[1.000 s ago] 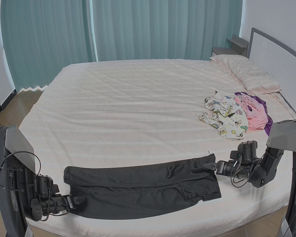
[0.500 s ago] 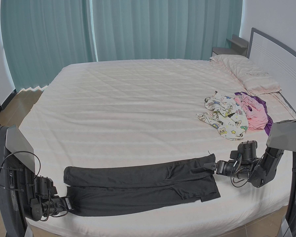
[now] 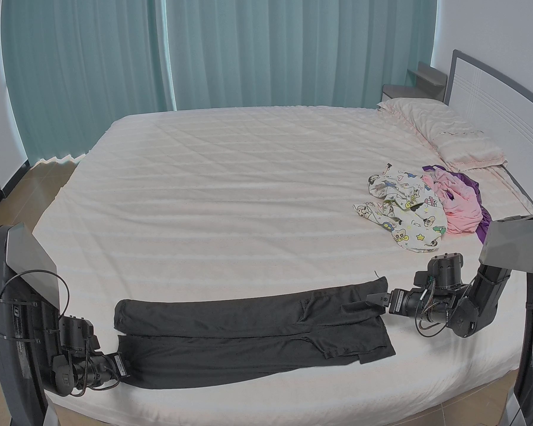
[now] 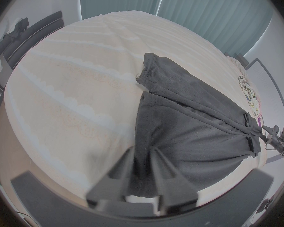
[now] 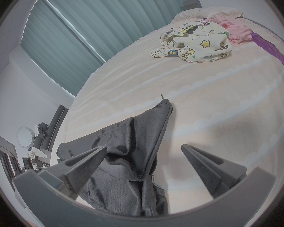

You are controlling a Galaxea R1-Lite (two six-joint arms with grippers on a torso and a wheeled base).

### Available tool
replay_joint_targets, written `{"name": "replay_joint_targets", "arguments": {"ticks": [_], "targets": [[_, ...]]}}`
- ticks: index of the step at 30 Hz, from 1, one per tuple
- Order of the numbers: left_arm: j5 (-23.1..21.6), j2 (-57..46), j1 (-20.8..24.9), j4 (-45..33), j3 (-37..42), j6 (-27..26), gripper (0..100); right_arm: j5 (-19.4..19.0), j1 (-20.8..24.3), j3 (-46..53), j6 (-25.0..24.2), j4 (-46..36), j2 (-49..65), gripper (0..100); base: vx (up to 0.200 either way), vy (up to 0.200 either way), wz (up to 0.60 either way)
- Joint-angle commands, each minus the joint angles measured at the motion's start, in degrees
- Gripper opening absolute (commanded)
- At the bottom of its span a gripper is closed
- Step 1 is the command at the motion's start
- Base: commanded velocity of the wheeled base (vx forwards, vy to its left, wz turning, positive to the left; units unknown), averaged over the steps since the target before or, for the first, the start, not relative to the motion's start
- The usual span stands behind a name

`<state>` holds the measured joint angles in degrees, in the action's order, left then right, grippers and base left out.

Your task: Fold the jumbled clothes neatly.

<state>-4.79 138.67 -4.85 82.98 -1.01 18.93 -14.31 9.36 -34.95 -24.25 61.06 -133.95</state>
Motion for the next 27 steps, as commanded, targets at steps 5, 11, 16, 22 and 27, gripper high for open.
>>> {"name": "replay_joint_targets", "arguments": {"ticks": [5, 11, 16, 22, 27], "targets": [[-0.92, -3.14, -0.42, 0.25, 0.92, 1.11, 100, -0.01, 0.13, 0.5, -0.01, 0.02, 1.5, 100, 0.0, 0.0, 0.0], [-5.84, -9.12, -0.69, 0.95, 0.4, 7.87, 100, -0.1, 0.22, 0.59, -0.01, 0.02, 1.41, 100, 0.0, 0.0, 0.0], [-5.84, -5.51, -0.69, 3.15, -1.27, 8.05, 100, -0.01, 0.83, 0.85, -0.01, 0.11, 1.41, 100, 0.0, 0.0, 0.0], [-5.14, -0.06, -0.42, 7.02, -1.36, 7.26, 100, -0.01, 0.83, 0.85, -0.01, 0.11, 1.32, 100, 0.0, 0.0, 0.0], [-5.23, 0.29, -0.42, 7.02, -3.03, 7.26, 0, -0.1, 0.83, 0.85, -0.01, 0.11, 1.32, 100, 0.0, 0.0, 0.0]]}}
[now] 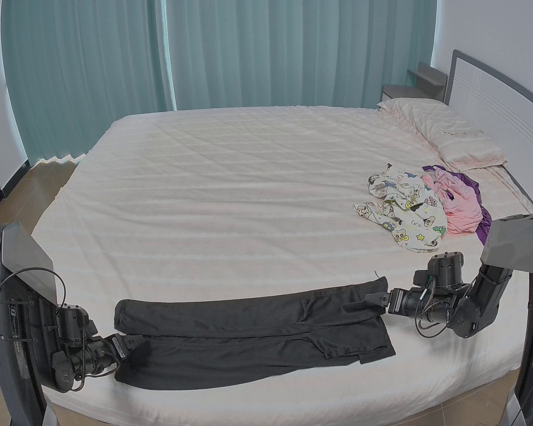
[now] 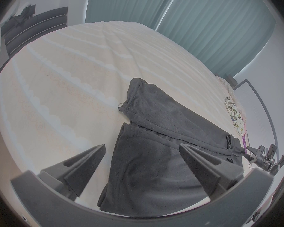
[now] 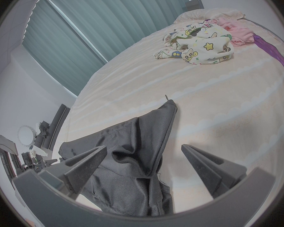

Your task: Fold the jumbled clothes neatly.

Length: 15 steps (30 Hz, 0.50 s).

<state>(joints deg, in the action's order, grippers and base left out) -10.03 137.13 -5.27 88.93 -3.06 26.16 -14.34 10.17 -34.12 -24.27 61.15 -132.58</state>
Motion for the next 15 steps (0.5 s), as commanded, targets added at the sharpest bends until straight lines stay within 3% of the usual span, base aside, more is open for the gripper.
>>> {"name": "replay_joint_targets", "arguments": {"ticks": [1, 12, 15], "targets": [[-0.07, 2.17, -0.01, 1.07, -1.69, 0.12, 0, 0.01, 0.03, 0.02, 0.01, 0.02, -0.13, 100, 0.0, 0.0, 0.0], [1.07, 2.35, -0.45, 1.07, -3.71, 1.26, 0, 0.1, 0.03, 0.72, 0.28, 0.02, 1.01, 100, 0.0, 0.0, 0.0], [3.53, 1.65, -0.36, 1.07, -4.85, 4.42, 0, -0.17, 0.29, 2.13, 0.54, -0.15, 3.3, 100, 0.0, 0.0, 0.0]]}}
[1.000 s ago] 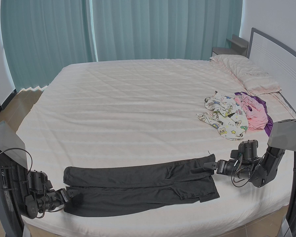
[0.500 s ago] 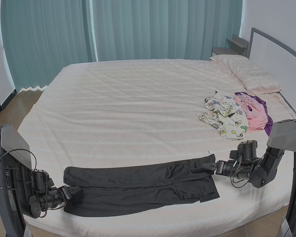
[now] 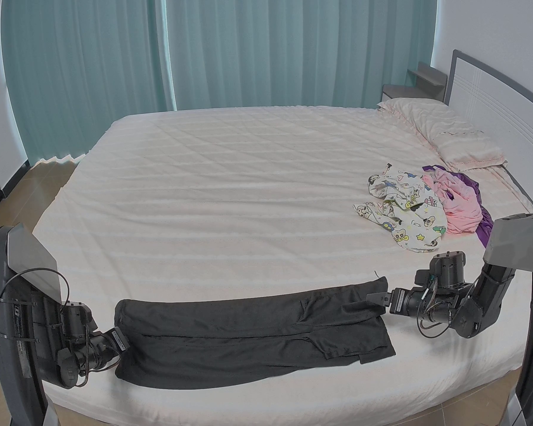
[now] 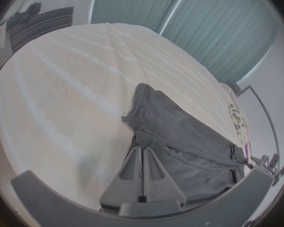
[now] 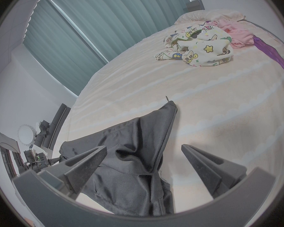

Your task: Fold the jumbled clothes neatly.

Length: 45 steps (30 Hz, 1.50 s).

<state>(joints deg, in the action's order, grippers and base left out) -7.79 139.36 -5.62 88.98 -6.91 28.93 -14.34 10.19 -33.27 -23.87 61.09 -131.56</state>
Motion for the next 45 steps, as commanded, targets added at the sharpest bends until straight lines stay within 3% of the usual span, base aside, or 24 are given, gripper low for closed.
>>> {"name": "replay_joint_targets", "arguments": {"ticks": [1, 18, 19, 23, 27, 29, 32, 35, 45], "targets": [[1.55, -0.76, -0.09, 1.02, -1.35, 2.27, 0, -0.17, 0.44, 1.36, 0.14, -0.09, 2.27, 100, 0.0, 0.0, 0.0], [1.46, -0.58, -1.32, 1.02, -1.53, 3.59, 0, 0.01, 2.64, 2.86, -0.39, -0.27, 3.77, 100, 0.0, 0.0, 0.0], [1.46, -0.67, -1.32, 1.02, -1.61, 3.77, 100, -0.08, 2.73, 3.12, -0.39, -0.35, 4.21, 100, 0.0, 0.0, 0.0], [0.76, -1.99, -1.59, 1.02, -1.17, 4.38, 100, 0.27, 3.52, 3.47, -0.92, -0.79, 5.79, 100, 0.0, 0.0, 0.0], [0.23, -3.48, -1.68, 1.02, -0.56, 4.38, 100, 0.27, 4.93, 4.09, -4.61, -1.23, 7.99, 100, 0.0, 0.0, 0.0], [-1.26, -4.01, -1.59, 1.02, 0.58, 4.47, 100, 2.38, 8.53, 3.82, -10.23, -3.17, 8.43, 100, 0.0, 0.0, 0.0], [-2.14, -4.98, -1.59, 1.02, 1.29, 5.17, 100, 8.97, 13.19, 4.09, -21.13, -4.49, 9.04, 100, 0.0, 0.0, 0.0], [-2.49, -5.07, -1.59, 1.02, 1.29, 6.93, 100, 11.08, 16.09, 4.62, -29.22, -4.84, 9.57, 100, -0.2, 0.0, 0.0], [-3.9, -4.27, -1.59, 1.02, 0.85, 8.34, 100, 11.52, 18.37, 4.97, -35.37, -5.98, 6.32, 100, -0.06, 0.0, 0.0]]}}
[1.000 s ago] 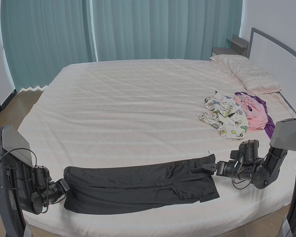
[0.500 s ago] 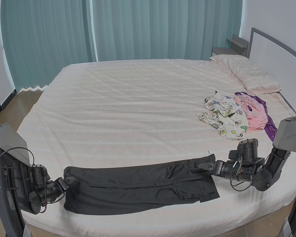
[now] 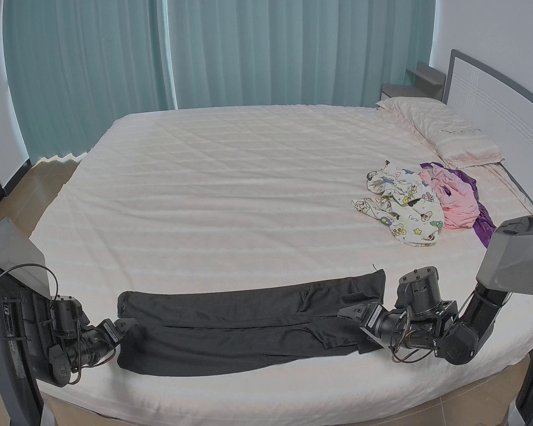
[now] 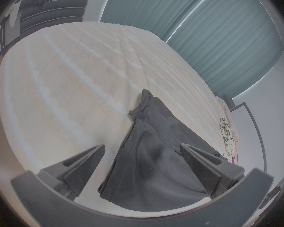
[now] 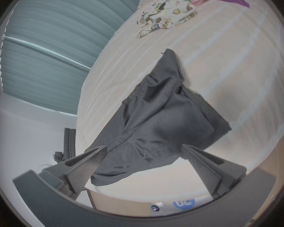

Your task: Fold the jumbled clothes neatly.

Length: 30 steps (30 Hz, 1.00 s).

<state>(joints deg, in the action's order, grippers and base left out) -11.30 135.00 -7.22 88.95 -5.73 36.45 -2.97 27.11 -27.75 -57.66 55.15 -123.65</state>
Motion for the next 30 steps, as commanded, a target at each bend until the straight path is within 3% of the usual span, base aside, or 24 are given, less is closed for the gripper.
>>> {"name": "replay_joint_targets", "arguments": {"ticks": [1, 6, 12, 30], "targets": [[-1.0, 0.09, 0.01, 1.05, -0.51, 1.34, 100, 0.16, 1.45, -1.08, -1.75, -0.04, -2.12, 100, 0.0, 0.0, 0.0], [-2.5, 0.09, 0.01, 1.05, -0.69, 2.66, 100, 0.78, 1.28, -4.33, -3.07, 0.13, -5.11, 100, 0.0, 0.0, 0.0], [-2.41, 0.88, -0.08, 1.05, -1.48, 2.66, 100, 4.29, 3.03, -5.48, -4.39, -0.22, -6.25, 100, 0.0, 0.0, 0.0], [-2.15, 1.32, -0.25, 1.05, -1.83, 2.66, 100, 5.52, 3.91, -4.25, -4.39, -3.91, -5.2, 100, 0.0, 0.0, 0.0]]}}
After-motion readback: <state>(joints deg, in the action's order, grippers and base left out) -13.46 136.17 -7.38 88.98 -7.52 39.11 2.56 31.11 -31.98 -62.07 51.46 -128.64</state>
